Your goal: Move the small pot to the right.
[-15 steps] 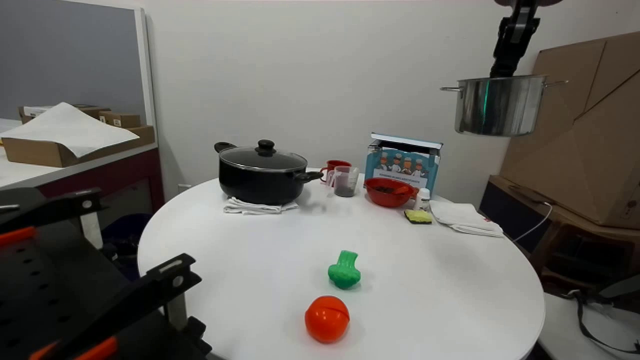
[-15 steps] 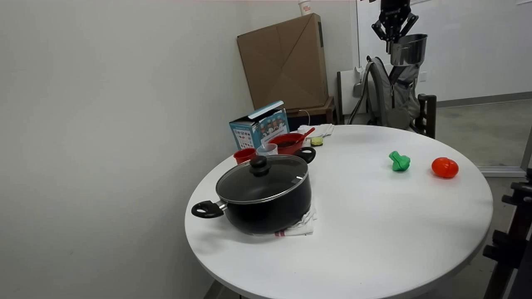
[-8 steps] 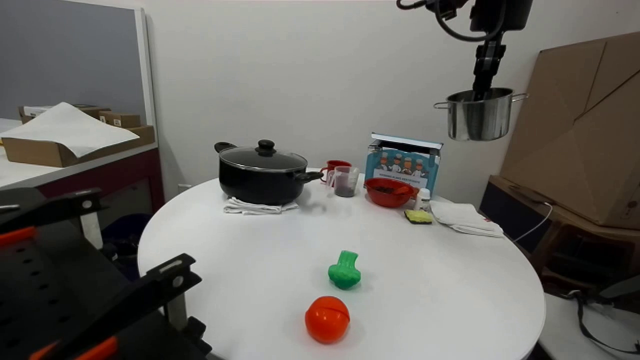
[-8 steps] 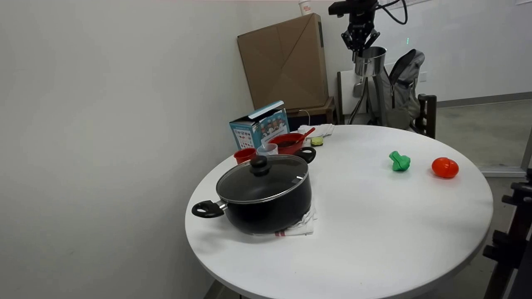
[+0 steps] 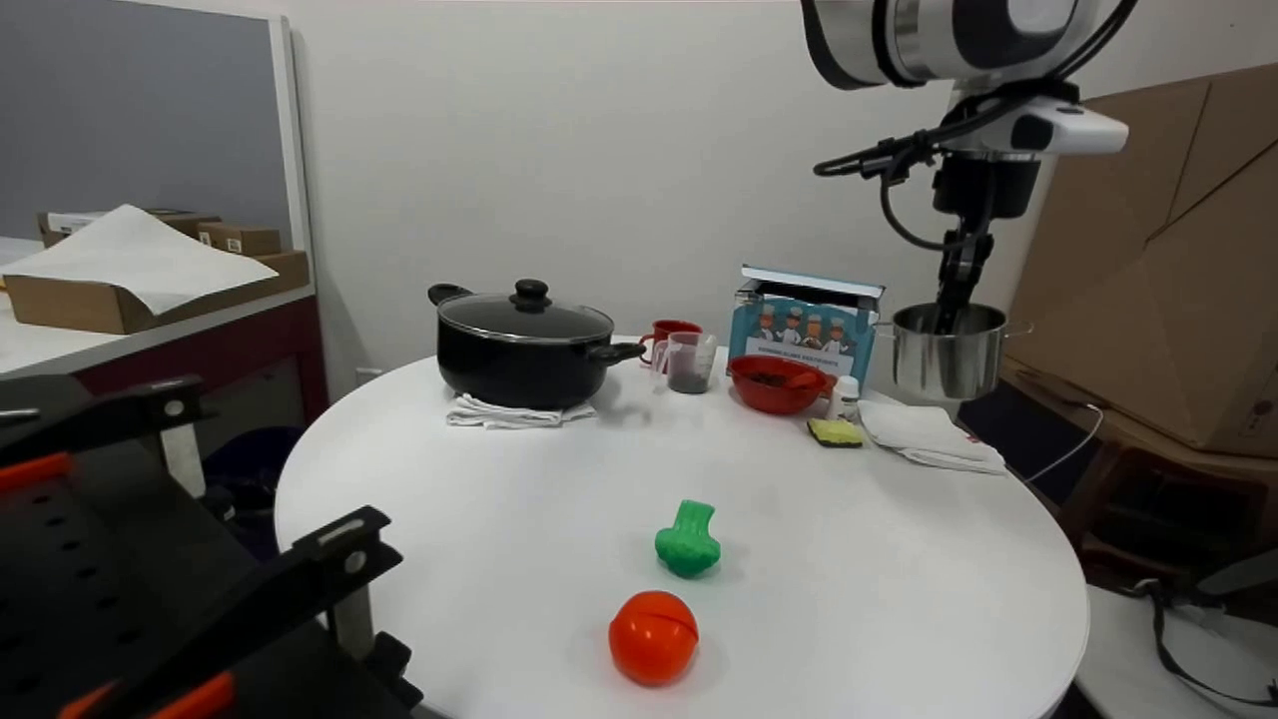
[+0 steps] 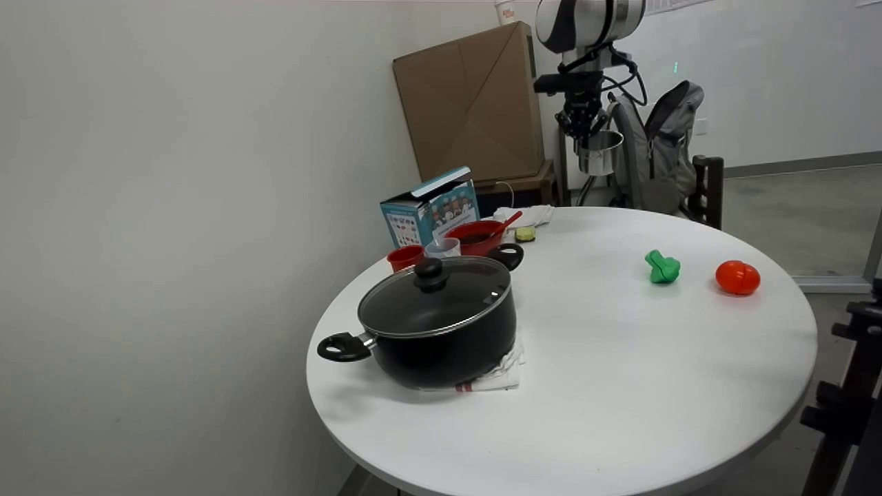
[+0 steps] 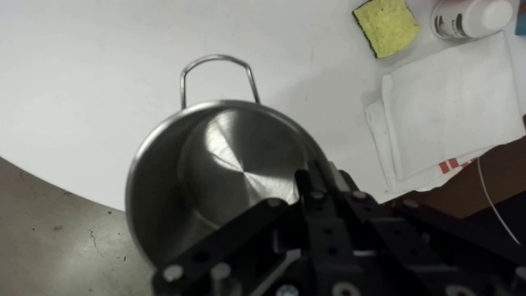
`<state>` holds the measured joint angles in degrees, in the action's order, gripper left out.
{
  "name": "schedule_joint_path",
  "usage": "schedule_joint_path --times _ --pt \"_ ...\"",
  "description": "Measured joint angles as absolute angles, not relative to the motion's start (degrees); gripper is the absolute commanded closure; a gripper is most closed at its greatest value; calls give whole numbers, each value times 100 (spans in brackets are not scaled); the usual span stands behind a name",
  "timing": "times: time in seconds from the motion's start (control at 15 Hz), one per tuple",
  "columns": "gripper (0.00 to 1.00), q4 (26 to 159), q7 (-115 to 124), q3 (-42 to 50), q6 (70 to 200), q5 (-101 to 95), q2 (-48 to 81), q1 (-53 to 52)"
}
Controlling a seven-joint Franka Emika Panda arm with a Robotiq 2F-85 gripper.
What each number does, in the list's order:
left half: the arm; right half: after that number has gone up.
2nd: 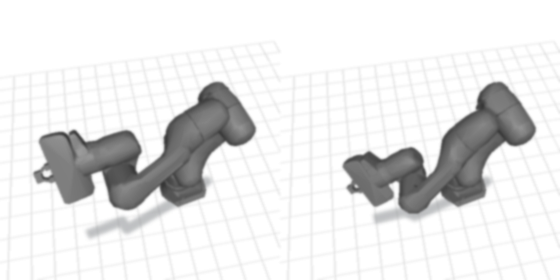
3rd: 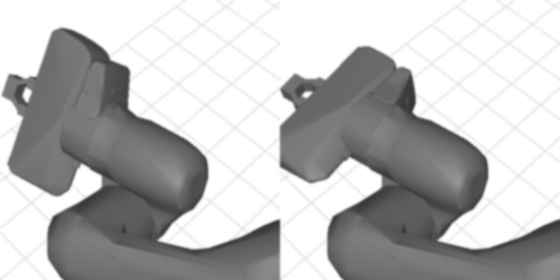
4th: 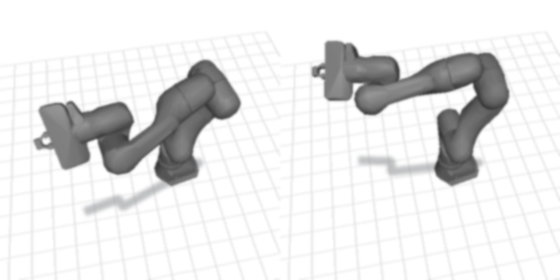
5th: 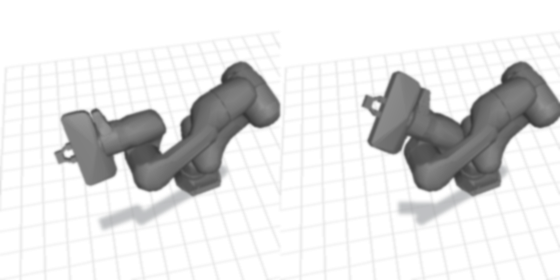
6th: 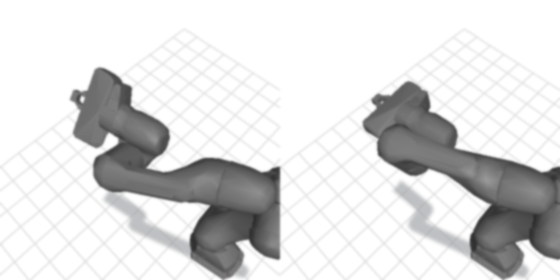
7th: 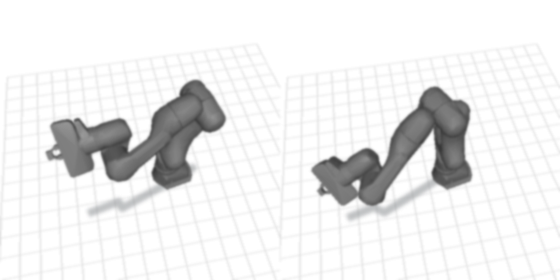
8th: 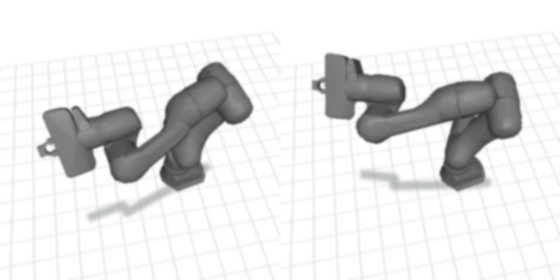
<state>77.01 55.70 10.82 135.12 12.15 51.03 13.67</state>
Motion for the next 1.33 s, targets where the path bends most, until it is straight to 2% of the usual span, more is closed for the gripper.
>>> schedule_joint_path --times 1.13,1.2,1.33 --pt "99 4264 5107 908 11866 1131 8149 1793" --pt "71 4160 5081 908 11797 1121 8203 1809" --pt "66 3999 4994 902 11690 1116 8284 1837"
